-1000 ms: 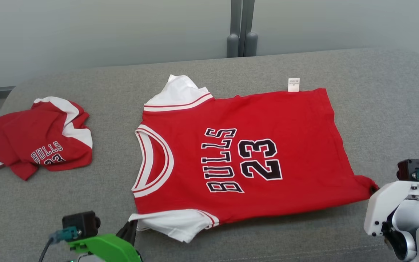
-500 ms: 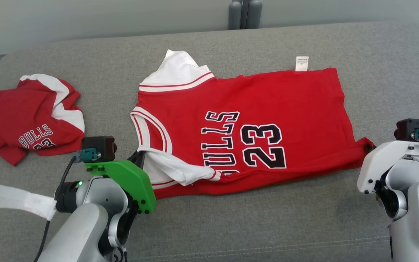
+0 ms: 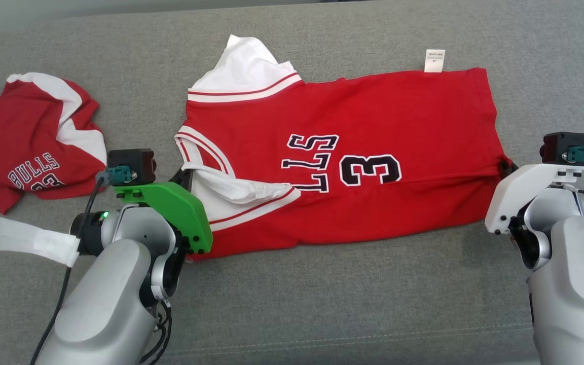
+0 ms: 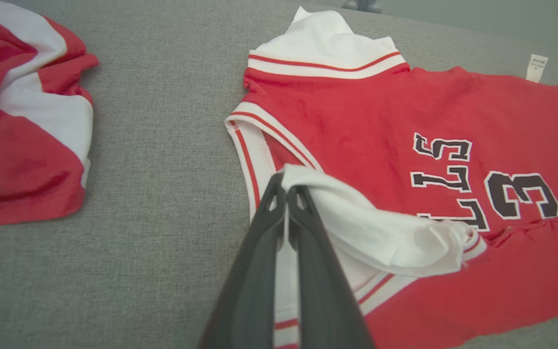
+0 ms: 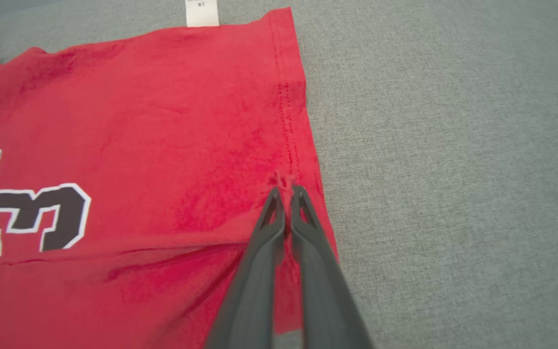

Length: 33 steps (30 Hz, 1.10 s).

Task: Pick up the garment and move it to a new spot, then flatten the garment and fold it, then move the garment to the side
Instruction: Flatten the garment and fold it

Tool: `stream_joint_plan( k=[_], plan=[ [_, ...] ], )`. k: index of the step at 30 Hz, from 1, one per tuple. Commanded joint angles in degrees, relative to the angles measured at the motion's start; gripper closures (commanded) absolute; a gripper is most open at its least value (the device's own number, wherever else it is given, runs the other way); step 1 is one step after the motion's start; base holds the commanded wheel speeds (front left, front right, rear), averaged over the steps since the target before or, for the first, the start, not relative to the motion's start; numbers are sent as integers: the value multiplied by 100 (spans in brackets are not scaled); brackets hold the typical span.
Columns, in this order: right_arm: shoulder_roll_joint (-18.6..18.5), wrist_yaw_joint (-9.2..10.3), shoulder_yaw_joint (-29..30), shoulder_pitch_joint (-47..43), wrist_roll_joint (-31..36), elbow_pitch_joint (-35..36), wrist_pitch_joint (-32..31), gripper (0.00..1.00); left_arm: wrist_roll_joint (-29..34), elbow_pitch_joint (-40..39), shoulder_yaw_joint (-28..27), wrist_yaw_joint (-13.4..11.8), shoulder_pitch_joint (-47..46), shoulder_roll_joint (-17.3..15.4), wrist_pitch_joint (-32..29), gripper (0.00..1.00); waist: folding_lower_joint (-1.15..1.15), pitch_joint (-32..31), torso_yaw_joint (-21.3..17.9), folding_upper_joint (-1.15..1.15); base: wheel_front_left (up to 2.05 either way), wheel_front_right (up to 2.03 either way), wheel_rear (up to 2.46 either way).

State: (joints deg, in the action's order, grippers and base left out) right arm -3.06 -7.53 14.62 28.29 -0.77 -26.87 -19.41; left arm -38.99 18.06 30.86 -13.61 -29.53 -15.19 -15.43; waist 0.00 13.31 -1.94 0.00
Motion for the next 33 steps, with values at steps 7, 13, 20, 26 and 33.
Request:
stream_joint_plan(
  k=[7,13,20,26,33],
  plan=[
    [-93,8,88,284,271,-486,246,100,116,319,4,69,-377,66,185,100,0,25,13,0,0,0,0],
    [-68,8,198,414,359,-848,408,0,242,612,188,195,-646,115,171,9,0,4,-9,0,0,0,0],
    [-37,8,216,513,255,-1051,835,0,339,917,153,141,-713,130,558,0,0,-130,-62,0,0,0,0],
    [-23,8,206,272,84,-948,958,0,368,921,164,102,-333,53,868,0,0,-310,-48,0,0,0,0],
    [-131,8,23,-385,91,-529,933,0,466,518,315,-199,590,-190,936,0,0,-530,-74,0,0,0,0]
  ],
)
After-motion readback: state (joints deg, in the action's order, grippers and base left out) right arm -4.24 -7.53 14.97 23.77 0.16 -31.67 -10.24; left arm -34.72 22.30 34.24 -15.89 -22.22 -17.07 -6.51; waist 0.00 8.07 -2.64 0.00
